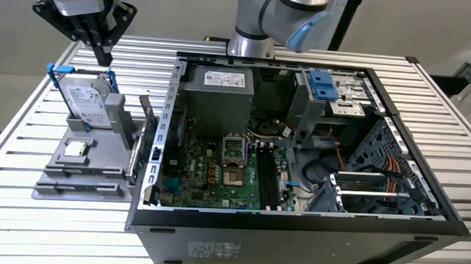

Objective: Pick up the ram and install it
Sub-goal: 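Reach for the ram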

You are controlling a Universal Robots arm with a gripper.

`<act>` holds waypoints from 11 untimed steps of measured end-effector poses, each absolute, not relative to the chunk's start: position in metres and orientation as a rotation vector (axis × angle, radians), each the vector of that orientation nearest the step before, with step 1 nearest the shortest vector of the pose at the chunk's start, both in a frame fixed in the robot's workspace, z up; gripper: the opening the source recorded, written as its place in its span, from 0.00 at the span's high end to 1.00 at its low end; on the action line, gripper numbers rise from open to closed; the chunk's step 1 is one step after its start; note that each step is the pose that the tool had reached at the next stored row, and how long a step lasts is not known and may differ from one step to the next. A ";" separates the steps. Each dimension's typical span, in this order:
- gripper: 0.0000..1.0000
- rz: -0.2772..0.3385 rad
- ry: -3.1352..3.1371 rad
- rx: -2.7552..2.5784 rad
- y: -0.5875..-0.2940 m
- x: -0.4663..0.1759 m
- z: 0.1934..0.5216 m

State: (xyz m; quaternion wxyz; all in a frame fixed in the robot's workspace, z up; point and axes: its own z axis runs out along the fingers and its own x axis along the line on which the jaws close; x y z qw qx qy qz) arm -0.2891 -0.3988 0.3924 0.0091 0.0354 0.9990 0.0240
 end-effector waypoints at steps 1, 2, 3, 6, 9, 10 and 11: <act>1.00 0.075 3.121 0.110 -0.399 -0.291 0.392; 1.00 0.075 3.121 0.111 -0.399 -0.292 0.392; 1.00 0.075 3.121 0.111 -0.399 -0.294 0.392; 1.00 0.075 3.121 0.110 -0.399 -0.298 0.392; 1.00 0.075 3.121 0.111 -0.399 -0.302 0.392; 1.00 0.075 3.121 0.111 -0.399 -0.303 0.392; 1.00 0.075 3.121 0.111 -0.399 -0.304 0.392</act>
